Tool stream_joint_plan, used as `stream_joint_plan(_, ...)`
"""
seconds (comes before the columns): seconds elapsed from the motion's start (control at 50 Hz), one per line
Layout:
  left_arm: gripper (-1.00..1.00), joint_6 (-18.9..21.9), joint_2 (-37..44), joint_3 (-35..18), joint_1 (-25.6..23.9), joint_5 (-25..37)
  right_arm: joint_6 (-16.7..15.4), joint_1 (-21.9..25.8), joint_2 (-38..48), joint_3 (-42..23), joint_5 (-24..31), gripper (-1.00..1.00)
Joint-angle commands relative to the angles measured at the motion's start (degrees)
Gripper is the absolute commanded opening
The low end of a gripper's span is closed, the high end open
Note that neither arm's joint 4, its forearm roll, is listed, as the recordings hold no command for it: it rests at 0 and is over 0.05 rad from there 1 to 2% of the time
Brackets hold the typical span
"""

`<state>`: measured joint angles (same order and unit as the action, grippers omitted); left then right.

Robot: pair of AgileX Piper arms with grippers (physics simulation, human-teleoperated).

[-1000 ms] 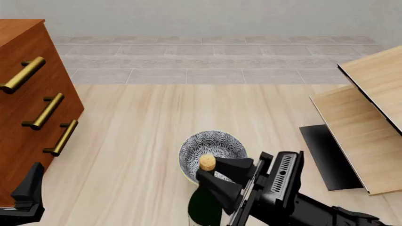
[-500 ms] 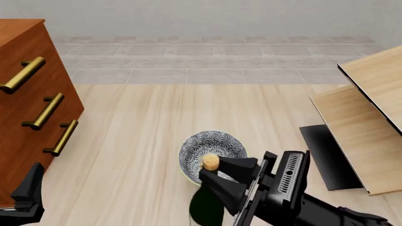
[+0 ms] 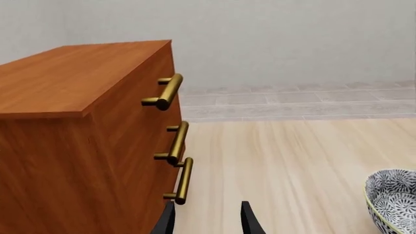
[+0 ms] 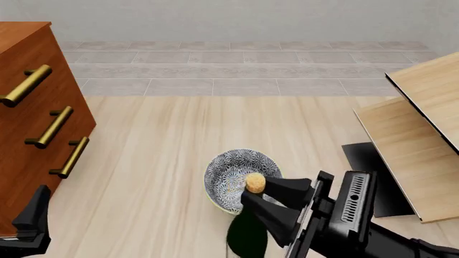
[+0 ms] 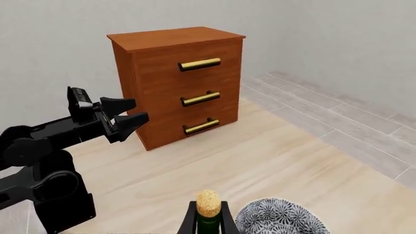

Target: Put the wine bottle on the wine rack.

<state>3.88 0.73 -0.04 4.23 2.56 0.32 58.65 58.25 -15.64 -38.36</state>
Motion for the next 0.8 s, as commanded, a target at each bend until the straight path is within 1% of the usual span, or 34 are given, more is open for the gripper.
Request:
stream_joint_plan(0.02, 1.0, 0.15, -0.11, 0.03, -0.55, -0.35, -0.06, -1.16, -4.21, 0.02, 3.61, -1.0)
stream_joint_plan(0.18, 1.0, -0.19, -0.05, 0.02, -0.79, -0.9, -0.48, -2.78, -7.49, 0.4, 7.29, -1.0)
stream_joint_plan(0.26, 1.0, -0.37, 0.11, 0.03, -0.96, -1.19, -1.41, -3.75, -8.74, 0.84, 8.94, -1.0)
stream_joint_plan(0.42, 1.0, -0.93, 1.7, -0.02, -1.29, -2.96, -1.4, -5.79, -12.46, 1.3, 12.68, -1.0)
stream_joint_plan(0.48, 1.0, -1.02, 1.85, 0.03, -1.53, -3.32, -2.21, -6.72, -13.76, 1.19, 14.49, -1.0)
stream_joint_plan(0.54, 1.0, -1.16, 1.87, 0.03, -1.51, -3.42, -2.56, -7.8, -15.72, 1.37, 16.08, -1.0)
stream_joint_plan(0.58, 1.0, -1.28, 2.37, -0.02, -1.51, -3.92, -2.12, -8.81, -17.55, 1.66, 17.16, -1.0)
stream_joint_plan(0.68, 1.0, -1.28, 3.26, 0.03, -1.8, -5.15, -2.55, -10.17, -19.42, 1.83, 19.4, -1.0)
stream_joint_plan(0.74, 1.0, -1.3, 2.78, 0.03, -1.83, -4.83, -2.42, -12.0, -21.67, 1.64, 21.71, -1.0)
stream_joint_plan(0.78, 1.0, -1.26, 2.42, 0.03, -1.88, -4.47, -2.89, -13.44, -21.76, 1.75, 22.54, -1.0)
stream_joint_plan(0.8, 1.0, -1.32, 2.26, 0.03, -1.88, -4.32, -2.51, -14.1, -22.08, 1.73, 23.03, -1.0)
